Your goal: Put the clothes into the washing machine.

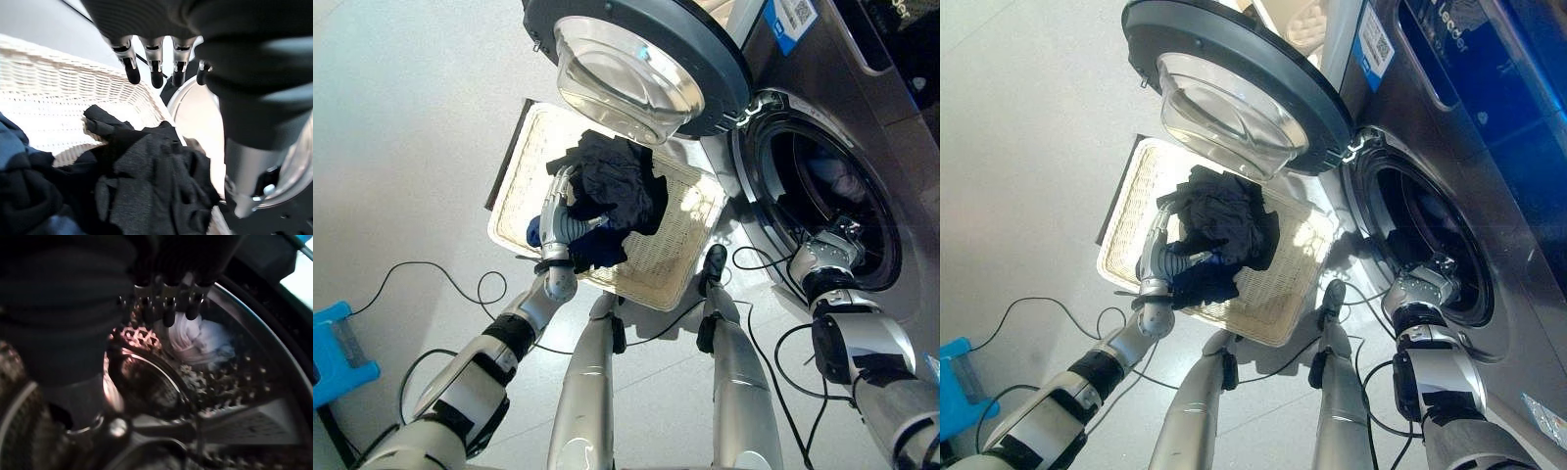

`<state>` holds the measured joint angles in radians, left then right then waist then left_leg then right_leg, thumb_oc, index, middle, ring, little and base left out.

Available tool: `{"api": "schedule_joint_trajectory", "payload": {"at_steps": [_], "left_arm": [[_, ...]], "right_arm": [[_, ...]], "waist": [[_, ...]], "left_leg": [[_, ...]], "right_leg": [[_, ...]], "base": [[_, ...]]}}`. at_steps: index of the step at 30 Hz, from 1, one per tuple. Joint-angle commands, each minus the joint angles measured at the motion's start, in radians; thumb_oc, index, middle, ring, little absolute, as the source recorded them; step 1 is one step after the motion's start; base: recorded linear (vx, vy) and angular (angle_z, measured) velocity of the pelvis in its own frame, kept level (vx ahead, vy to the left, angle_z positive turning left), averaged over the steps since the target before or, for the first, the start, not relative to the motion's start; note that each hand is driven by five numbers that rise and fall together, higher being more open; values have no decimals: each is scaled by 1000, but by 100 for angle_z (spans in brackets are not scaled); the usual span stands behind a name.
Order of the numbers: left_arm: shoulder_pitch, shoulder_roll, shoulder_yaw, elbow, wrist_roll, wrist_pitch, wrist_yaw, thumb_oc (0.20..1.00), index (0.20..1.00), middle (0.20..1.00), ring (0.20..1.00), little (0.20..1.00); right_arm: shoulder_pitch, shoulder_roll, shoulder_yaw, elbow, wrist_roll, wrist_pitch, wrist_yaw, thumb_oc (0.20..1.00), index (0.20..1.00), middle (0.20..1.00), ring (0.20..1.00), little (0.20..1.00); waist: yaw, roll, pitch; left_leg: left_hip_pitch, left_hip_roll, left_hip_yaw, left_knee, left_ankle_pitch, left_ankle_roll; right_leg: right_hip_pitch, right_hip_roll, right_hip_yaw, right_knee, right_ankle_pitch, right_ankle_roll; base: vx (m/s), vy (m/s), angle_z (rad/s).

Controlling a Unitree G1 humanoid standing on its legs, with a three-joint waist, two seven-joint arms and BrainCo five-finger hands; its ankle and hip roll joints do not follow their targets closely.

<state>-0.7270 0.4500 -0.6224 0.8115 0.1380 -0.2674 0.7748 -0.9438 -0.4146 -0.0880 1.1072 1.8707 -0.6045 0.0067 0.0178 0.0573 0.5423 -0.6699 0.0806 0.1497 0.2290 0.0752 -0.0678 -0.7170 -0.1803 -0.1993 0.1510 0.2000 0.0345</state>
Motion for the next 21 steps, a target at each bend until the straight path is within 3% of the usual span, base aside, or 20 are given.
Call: {"api": "schedule_joint_trajectory", "payload": {"at_steps": [1,5,9,18,21], "left_arm": [[-71,2,2,74,75,105,-51,1000,1000,1000,1000,1000],[-135,20,-42,137,107,154,-83,1000,1000,1000,1000,1000],[-209,23,-81,194,156,214,-89,1000,1000,1000,1000,1000],[-337,37,-265,286,519,371,-32,1000,1000,1000,1000,1000],[-381,48,-347,299,576,410,-63,1000,1000,1000,1000,1000]], "right_arm": [[-25,-71,84,-21,-186,64,-35,1000,1000,1000,1000,1000],[-19,-51,132,-33,-229,116,-10,1000,1000,1000,1000,1000],[-6,-7,195,-78,-305,111,12,1000,1000,1000,1000,1000],[51,62,292,-180,-284,89,110,1000,1000,1000,1000,1000],[62,58,316,-185,-265,78,151,1000,1000,1000,1000,1000]], "waist": [[-9,48,-22],[-23,42,-22],[-40,29,-22],[-78,6,-22],[-92,3,-22]], "left_leg": [[-4,-64,46,-63,-5,-28],[-15,-59,56,-65,3,-31],[-29,-54,68,-71,13,-35],[-61,-35,96,-75,24,-53],[-84,-28,106,-78,34,-57]], "right_leg": [[-22,3,-59,133,-109,109],[-33,9,-51,128,-105,109],[-48,18,-42,118,-98,111],[-80,27,-26,102,-88,117],[-104,28,-20,92,-73,120]], "base": [[-12,46,-1],[-3,42,-5],[0,32,-6],[5,30,-4],[-12,44,-5]]}}
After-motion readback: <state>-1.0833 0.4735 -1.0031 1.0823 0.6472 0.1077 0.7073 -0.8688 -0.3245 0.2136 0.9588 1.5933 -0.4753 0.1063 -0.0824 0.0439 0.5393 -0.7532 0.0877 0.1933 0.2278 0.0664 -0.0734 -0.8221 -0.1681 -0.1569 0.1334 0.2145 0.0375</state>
